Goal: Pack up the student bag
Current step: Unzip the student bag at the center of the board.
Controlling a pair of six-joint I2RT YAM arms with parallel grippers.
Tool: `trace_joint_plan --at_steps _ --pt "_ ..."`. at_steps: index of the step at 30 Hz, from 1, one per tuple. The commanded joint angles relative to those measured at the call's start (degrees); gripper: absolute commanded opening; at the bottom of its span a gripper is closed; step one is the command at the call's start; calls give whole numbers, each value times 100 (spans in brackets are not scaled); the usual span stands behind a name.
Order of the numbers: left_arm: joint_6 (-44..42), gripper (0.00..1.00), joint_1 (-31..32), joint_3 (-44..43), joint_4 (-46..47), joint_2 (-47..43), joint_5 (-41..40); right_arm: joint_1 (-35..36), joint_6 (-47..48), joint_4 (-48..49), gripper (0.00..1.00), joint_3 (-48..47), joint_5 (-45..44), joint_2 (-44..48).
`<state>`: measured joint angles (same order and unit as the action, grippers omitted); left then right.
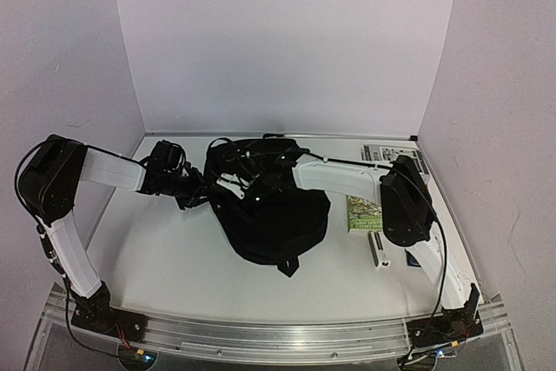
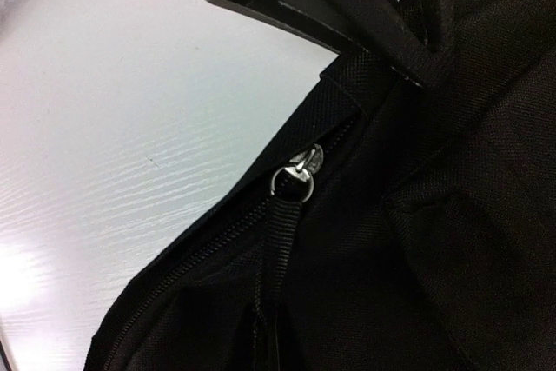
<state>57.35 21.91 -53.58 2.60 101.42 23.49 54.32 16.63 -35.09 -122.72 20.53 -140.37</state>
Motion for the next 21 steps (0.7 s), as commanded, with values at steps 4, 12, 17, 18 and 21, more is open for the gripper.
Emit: trace_joint_plan --at_steps 4,12,17,18,21 --pt "235 5 -194 -57 306 24 -44 172 -63 9 0 641 104 1079" --pt "243 0 -457 40 208 -124 -35 244 -75 -17 0 1658 75 1769" --pt "207 0 -623 35 85 -198 -48 262 -80 -76 0 2175 62 2150" --pt "189 0 -660 36 64 -209 -39 267 -85 -81 0 2259 67 2256" --pt "77 0 -792 18 -28 -241 -12 272 -98 -92 0 2636 87 2538"
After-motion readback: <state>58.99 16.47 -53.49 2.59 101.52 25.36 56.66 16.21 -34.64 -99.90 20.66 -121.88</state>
